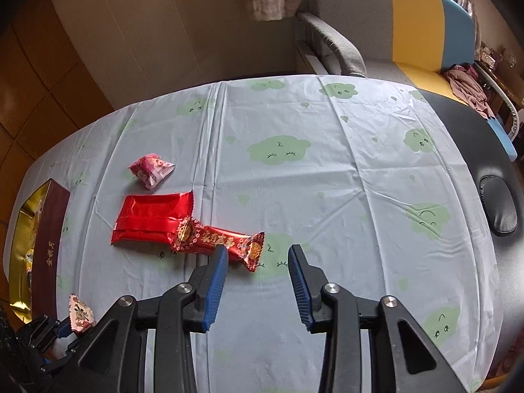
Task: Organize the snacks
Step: 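Grasp the dark red foil packet with the left gripper and lift it, then grasp the small pink packet with the right gripper while the left gripper holds the red packet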
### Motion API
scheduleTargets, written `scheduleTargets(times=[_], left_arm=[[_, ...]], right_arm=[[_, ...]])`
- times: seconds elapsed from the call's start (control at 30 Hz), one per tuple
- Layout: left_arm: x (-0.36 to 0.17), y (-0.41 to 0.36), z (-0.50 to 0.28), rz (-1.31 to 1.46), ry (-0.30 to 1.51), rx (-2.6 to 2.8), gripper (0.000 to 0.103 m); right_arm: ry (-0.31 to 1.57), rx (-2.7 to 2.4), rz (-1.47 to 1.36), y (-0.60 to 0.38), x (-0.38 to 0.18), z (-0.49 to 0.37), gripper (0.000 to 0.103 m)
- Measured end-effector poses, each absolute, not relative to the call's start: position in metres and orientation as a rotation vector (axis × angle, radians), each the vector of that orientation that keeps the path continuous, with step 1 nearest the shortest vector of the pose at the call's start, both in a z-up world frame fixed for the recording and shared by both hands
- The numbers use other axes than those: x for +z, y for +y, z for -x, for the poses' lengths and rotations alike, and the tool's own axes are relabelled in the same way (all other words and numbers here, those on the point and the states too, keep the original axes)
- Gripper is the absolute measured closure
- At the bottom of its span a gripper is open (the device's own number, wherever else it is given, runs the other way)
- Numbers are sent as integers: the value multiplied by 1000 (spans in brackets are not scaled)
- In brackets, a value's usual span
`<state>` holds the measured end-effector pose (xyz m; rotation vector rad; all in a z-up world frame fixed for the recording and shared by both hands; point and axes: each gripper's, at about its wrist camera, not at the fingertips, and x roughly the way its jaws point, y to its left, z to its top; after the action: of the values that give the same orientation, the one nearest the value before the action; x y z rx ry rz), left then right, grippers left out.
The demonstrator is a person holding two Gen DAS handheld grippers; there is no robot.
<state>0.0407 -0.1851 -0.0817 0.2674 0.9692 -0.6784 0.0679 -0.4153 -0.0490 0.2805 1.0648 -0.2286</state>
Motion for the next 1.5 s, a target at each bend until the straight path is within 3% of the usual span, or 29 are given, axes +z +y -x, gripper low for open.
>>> scheduleTargets(times=[0.37, 0.87, 0.9, 1.0, 1.2, 1.5], left_arm=[[-89, -173, -43, -202, 959, -696, 76], [-90, -165, -43, -136, 956, -716, 77], [-90, -164, -44, -132, 956, -716, 77], [-91, -164, -44, -125, 954, -717, 77], [-90, -162, -43, -120, 951, -715, 77], [-90, -161, -41, -127, 943, -706, 77]], right_arm=[[1047, -5, -135, -350, -40, -105, 58], [1193, 30, 139, -311, -88, -248, 58], [1206, 13, 153, -311, -93, -249, 64], [1157, 26, 123, -311, -84, -244, 74], [1034, 47, 76, -313, -32, -204, 74], [1169, 158, 88, -301, -49, -99, 74]])
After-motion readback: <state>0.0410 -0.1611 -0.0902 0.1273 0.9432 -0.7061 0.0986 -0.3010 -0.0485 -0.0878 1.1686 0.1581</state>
